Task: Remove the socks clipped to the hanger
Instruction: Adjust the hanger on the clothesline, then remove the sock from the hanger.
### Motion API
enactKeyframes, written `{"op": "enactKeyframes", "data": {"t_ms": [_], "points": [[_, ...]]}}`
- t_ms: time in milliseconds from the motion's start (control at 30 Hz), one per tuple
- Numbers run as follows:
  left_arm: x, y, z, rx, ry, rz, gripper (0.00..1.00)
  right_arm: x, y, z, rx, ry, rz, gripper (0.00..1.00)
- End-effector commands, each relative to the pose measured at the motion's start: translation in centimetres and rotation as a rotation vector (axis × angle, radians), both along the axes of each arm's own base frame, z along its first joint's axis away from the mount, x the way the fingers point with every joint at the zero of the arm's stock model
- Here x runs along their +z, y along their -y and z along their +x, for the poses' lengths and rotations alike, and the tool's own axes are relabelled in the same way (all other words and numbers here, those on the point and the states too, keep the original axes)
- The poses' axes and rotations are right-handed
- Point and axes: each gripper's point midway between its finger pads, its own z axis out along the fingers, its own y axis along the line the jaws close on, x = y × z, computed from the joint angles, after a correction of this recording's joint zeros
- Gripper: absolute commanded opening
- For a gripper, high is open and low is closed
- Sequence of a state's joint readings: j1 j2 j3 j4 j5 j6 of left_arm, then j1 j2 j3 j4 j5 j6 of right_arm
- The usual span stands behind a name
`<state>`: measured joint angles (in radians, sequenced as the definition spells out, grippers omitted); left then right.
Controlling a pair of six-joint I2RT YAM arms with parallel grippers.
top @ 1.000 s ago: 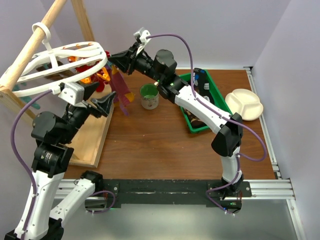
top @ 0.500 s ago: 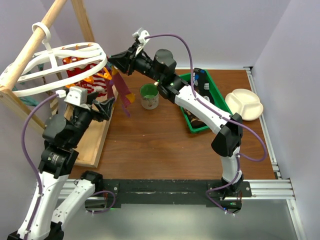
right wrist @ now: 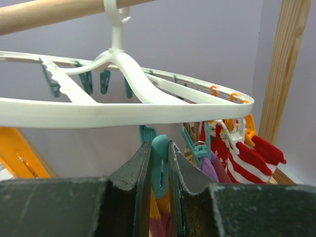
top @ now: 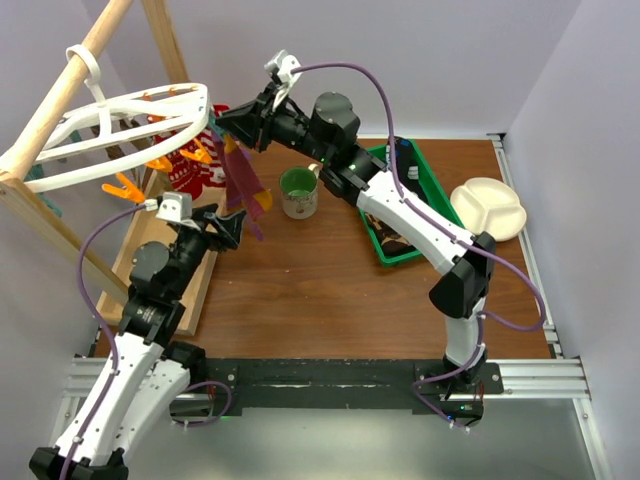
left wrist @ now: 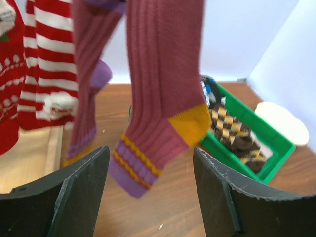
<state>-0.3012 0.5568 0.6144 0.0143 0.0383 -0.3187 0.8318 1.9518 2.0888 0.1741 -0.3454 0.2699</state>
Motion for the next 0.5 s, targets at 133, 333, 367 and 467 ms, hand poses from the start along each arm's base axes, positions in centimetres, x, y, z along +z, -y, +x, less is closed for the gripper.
{"op": "enactKeyframes", "data": {"t_ms": [133,333,367,467], "points": [[4.2,0.1,1.2,0.011,0.177,-0.137,0.75,5.8,0.5,-7.7,0.276,0.096,0.067,0.07],[5.2,-0.2,1.4,0.027,0.264,-0.159,0.76,5.8,0.4,-9.8,0.4,0.1,0.052,0.07],[5.6,-0.2,1.4,0.027,0.285,-0.159,0.76,5.9,0.4,-10.0,0.41,0.1,0.052,0.07],[5.8,-0.6,1.6,0.05,0.323,-0.174,0.76,6.1,0.3,-10.7,0.458,0.104,0.05,0.07]]}}
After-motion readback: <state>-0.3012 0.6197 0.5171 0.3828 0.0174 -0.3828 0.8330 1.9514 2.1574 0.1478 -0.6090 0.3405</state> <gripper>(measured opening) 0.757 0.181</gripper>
